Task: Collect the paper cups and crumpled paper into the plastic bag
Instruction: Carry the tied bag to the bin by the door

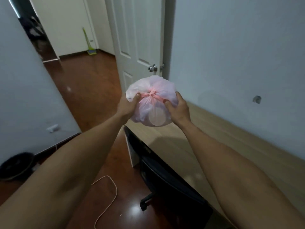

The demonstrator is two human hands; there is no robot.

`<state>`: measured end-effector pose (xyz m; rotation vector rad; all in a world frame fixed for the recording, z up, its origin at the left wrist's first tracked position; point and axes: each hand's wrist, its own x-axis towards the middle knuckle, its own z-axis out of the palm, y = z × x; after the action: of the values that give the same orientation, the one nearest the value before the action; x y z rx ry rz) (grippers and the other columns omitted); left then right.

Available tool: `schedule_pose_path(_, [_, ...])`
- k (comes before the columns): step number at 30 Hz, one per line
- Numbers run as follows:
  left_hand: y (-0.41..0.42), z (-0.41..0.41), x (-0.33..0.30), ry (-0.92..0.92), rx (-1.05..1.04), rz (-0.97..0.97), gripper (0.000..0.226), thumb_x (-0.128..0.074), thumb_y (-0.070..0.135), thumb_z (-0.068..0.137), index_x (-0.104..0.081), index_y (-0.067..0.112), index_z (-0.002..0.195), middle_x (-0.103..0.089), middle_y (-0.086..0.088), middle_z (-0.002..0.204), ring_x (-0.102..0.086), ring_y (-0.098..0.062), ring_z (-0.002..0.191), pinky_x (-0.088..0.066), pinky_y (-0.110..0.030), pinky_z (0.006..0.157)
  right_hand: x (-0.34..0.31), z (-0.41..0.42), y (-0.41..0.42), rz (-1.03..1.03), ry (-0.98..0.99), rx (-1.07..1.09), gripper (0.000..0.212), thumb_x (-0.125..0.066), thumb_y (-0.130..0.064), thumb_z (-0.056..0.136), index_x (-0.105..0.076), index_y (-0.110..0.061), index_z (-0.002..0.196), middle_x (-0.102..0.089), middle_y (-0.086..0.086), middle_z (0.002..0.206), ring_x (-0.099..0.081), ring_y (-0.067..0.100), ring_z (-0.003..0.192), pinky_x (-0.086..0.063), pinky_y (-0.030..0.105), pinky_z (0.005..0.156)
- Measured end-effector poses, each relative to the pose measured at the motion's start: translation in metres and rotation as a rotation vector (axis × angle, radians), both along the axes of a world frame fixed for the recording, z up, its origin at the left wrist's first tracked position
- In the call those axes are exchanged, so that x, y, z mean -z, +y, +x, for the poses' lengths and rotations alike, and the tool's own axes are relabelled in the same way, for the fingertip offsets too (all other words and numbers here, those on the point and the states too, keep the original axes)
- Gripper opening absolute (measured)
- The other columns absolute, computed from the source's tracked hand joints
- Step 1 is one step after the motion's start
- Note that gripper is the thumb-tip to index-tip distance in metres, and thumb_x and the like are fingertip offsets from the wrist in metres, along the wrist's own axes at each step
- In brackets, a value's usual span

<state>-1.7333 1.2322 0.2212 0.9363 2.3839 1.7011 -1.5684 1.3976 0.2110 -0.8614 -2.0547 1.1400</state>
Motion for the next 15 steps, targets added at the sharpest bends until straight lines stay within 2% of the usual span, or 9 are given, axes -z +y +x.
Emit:
schedule_pose_path(3, [-0.051, -0.045, -0.008, 0.048, -0.037, 0.018, 0.054, -0.059, 0.063, 0.090, -0.064, 0.027, 0.130, -0.070, 0.008, 0.122, -0.065, -0.011, 0.112, -0.052, -0.035, 0.100, -0.008, -0.058, -0.041, 0.013, 0.018, -0.063, 0.077, -0.065, -0.050, 0.087, -0.037, -0.028, 0.155, -0.050, 0.004, 0.152, -0.050, 0.025, 0.134, -0.045, 0.044, 0.110])
schedule_pose_path(6, [-0.102, -0.092, -0.012, 0.041, -0.062, 0.029, 0.055, -0.057, 0.061, 0.093, -0.059, 0.026, 0.136, -0.068, 0.006, 0.126, -0.065, -0.011, 0.113, -0.053, -0.032, 0.097, -0.010, -0.118, -0.085, 0.012, 0.022, -0.128, 0.081, -0.063, -0.058, 0.084, -0.034, -0.032, 0.155, -0.050, 0.001, 0.150, -0.051, 0.025, 0.132, -0.049, 0.049, 0.107])
schedule_pose_path(10, [-0.173, -0.157, -0.011, 0.040, -0.145, 0.010, 0.056, -0.053, 0.066, 0.093, -0.058, 0.029, 0.135, -0.067, 0.008, 0.127, -0.065, -0.012, 0.113, -0.054, -0.038, 0.099, -0.006, -0.198, -0.146, 0.012, 0.011, -0.210, 0.081, -0.060, -0.068, 0.083, -0.033, -0.037, 0.153, -0.051, -0.001, 0.149, -0.053, 0.024, 0.132, -0.052, 0.050, 0.103])
schedule_pose_path(13, [-0.231, -0.201, -0.003, 0.038, -0.240, 0.002, 0.046, -0.056, 0.059, 0.096, -0.061, 0.026, 0.128, -0.067, 0.008, 0.121, -0.065, -0.014, 0.109, -0.054, -0.036, 0.096, 0.003, -0.258, -0.195, 0.008, 0.029, -0.266, 0.081, -0.061, -0.070, 0.082, -0.036, -0.039, 0.152, -0.052, -0.003, 0.149, -0.054, 0.022, 0.132, -0.052, 0.048, 0.105])
schedule_pose_path(15, [-0.269, -0.230, 0.005, -0.002, -0.326, -0.020, 0.059, -0.055, 0.068, 0.090, -0.060, 0.026, 0.130, -0.068, 0.004, 0.123, -0.065, -0.018, 0.110, -0.055, -0.040, 0.096, 0.009, -0.293, -0.228, 0.004, 0.040, -0.300, 0.081, -0.062, -0.070, 0.081, -0.038, -0.037, 0.151, -0.053, -0.004, 0.149, -0.054, 0.021, 0.132, -0.050, 0.047, 0.107])
